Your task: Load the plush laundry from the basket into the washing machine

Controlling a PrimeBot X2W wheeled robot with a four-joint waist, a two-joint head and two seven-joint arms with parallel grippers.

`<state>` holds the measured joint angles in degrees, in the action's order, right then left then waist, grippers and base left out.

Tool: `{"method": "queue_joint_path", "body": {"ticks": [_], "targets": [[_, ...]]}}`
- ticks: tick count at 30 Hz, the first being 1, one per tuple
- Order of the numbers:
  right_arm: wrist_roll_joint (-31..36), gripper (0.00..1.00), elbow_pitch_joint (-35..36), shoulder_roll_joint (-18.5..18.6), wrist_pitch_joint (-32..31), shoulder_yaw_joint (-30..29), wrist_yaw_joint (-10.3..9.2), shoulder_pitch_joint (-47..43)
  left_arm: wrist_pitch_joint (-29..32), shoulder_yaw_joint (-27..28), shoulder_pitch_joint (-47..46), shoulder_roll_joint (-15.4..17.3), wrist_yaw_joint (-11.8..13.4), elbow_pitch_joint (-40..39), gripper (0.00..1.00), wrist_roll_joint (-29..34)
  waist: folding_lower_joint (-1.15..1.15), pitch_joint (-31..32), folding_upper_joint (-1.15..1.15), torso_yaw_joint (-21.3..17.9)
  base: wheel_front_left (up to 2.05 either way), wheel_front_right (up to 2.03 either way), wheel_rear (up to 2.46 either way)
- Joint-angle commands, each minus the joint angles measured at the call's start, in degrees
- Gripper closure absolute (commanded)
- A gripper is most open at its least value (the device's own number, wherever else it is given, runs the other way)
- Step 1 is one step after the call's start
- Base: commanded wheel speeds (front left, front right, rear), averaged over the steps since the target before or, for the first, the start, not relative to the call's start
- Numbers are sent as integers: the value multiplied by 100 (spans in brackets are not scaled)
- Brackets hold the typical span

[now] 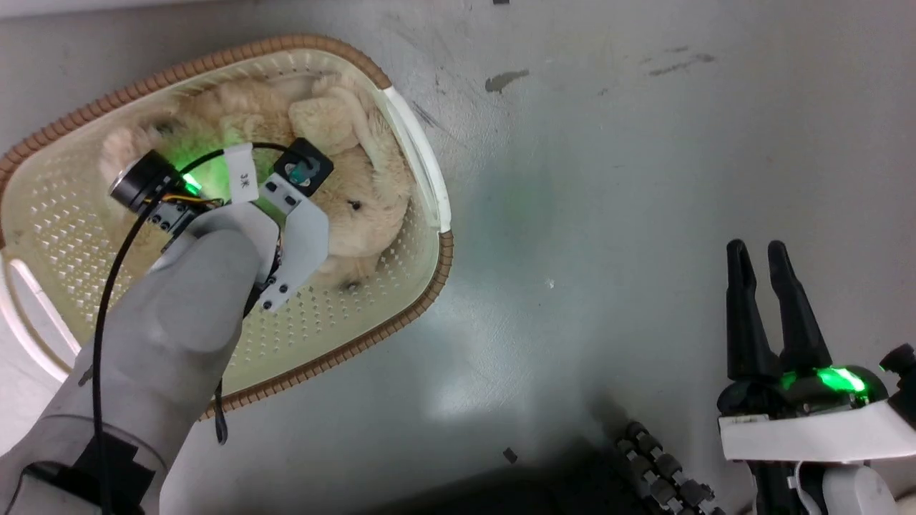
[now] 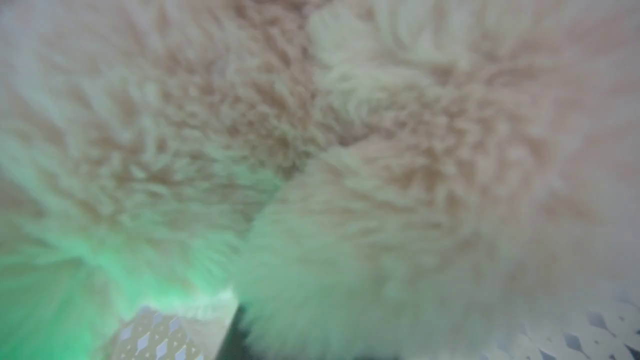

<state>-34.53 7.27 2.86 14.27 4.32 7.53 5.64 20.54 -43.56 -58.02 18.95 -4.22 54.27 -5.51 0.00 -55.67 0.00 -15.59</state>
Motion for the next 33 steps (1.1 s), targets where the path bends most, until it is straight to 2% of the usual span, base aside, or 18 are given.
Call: {"method": "queue_joint_path", "body": {"ticks": [1,4,9,23,33], "targets": [[-76,0,-14,1,57,18,-4,111,3,-82,-110,42,-18,155,100,-31,0,-24,0,-1,0,0,0],[-99,0,-85,1,73,17,-4,169,-75,-134,-79,-41,-68,227,100,-146,0,49,0,49,0,0,0],[28,0,-521,1,73,-92,-4,315,-545,-134,370,-526,-205,304,100,-591,0,890,0,478,0,0,0],[260,0,-1025,1,73,-212,-4,280,-1399,24,1001,-989,-307,287,100,-1388,0,2059,0,1101,0,0,0],[343,0,-1415,1,73,-399,-4,57,-2401,556,1756,-1253,-320,-21,100,-2337,0,3059,0,1606,0,0,0]]}}
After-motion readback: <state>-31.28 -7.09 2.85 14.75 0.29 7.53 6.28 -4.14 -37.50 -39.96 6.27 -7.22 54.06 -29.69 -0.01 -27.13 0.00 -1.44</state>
